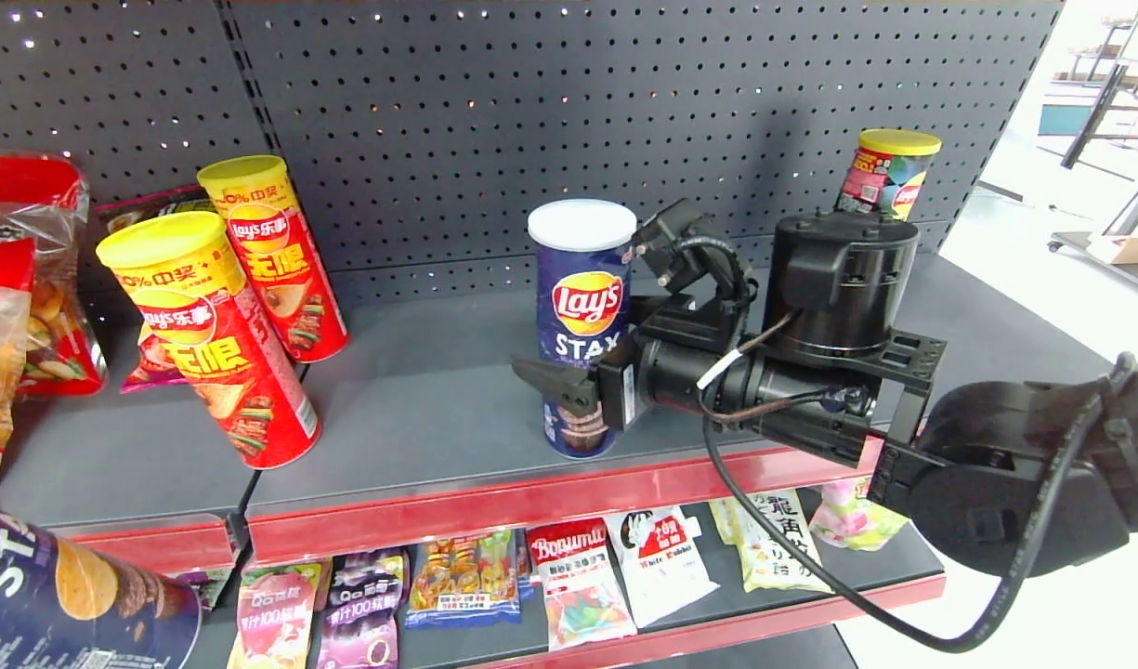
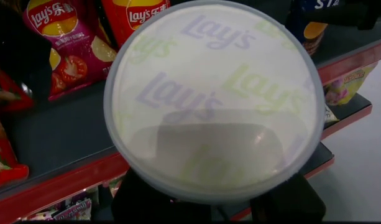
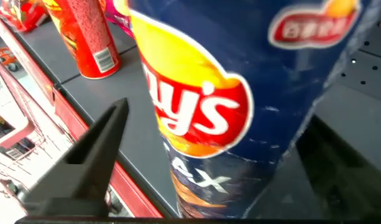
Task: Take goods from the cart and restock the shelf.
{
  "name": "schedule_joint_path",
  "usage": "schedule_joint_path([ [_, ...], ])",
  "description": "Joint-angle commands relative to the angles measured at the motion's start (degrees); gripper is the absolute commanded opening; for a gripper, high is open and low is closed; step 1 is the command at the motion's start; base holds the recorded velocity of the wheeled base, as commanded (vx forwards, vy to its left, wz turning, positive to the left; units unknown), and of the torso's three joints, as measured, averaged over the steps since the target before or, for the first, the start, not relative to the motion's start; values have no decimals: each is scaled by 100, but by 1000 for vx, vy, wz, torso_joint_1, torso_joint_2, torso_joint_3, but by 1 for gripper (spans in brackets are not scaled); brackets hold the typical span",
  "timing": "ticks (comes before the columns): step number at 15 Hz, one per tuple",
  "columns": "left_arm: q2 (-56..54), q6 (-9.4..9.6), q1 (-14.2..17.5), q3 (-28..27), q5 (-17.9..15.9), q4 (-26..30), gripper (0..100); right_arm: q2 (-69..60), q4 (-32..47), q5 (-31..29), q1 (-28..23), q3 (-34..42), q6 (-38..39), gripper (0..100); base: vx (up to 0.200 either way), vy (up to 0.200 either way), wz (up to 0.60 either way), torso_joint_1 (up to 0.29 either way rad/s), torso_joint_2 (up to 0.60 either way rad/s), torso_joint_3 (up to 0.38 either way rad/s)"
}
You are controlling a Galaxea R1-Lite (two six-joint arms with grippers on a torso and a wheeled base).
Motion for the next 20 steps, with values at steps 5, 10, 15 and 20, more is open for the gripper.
schedule_joint_path([
  [5,24,72,4,-60,8,-9,0,-549,-6,-62,-12,562,-19,100,0,0,0,0,0,0],
  [10,95,292,4,-95,-1,8,0,-1938,46,-221,-29,1969,-423,100,0,0,0,0,0,0],
  [15,209,292,12,-183,131,114,0,-3731,653,-1680,-759,2935,-599,100,0,0,0,0,0,0],
  [20,297,300,4,-209,122,114,0,-5515,2920,-1899,-1234,3076,52,100,0,0,0,0,0,0],
])
